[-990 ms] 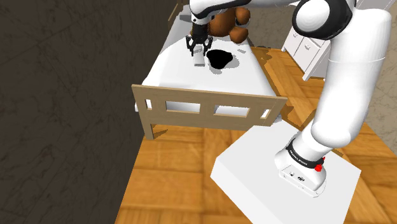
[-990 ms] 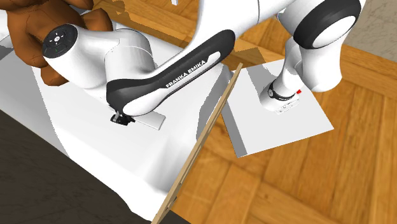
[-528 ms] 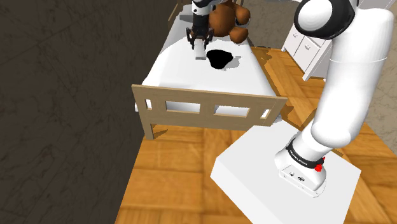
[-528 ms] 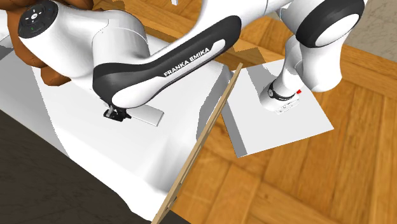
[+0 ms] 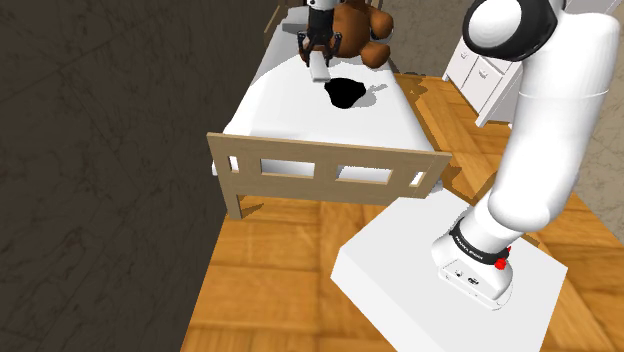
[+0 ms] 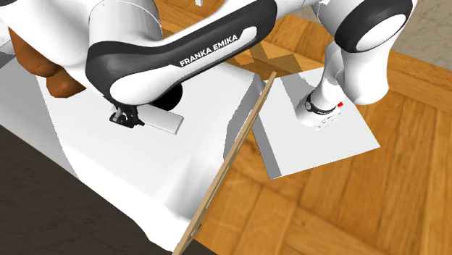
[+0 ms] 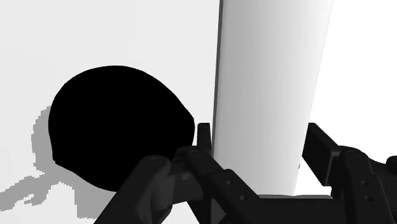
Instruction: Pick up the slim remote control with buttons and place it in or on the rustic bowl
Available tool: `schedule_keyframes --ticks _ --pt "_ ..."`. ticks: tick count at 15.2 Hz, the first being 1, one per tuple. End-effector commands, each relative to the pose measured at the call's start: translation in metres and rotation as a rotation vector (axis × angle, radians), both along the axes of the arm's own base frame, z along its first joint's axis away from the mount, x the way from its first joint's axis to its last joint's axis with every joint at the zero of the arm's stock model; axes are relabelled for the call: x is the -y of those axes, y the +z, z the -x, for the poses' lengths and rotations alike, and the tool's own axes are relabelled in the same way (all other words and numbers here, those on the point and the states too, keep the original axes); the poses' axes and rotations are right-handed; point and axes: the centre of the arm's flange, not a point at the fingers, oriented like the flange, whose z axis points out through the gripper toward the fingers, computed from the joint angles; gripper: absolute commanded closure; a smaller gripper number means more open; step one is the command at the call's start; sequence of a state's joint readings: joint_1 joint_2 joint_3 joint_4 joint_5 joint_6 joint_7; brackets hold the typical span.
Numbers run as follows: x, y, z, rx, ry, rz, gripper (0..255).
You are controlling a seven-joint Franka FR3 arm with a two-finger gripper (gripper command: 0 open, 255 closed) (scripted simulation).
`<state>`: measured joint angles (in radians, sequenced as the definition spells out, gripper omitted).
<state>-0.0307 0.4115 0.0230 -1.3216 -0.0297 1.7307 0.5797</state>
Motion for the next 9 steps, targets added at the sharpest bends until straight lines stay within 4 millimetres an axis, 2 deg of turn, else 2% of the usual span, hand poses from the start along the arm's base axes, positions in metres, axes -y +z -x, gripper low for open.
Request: schedule_keyframes --ticks 1,9 --pt "0.022 0.002 0.0 0.0 0.0 0.0 255" --pt "0.127 0.006 0.002 0.0 0.0 0.0 255"
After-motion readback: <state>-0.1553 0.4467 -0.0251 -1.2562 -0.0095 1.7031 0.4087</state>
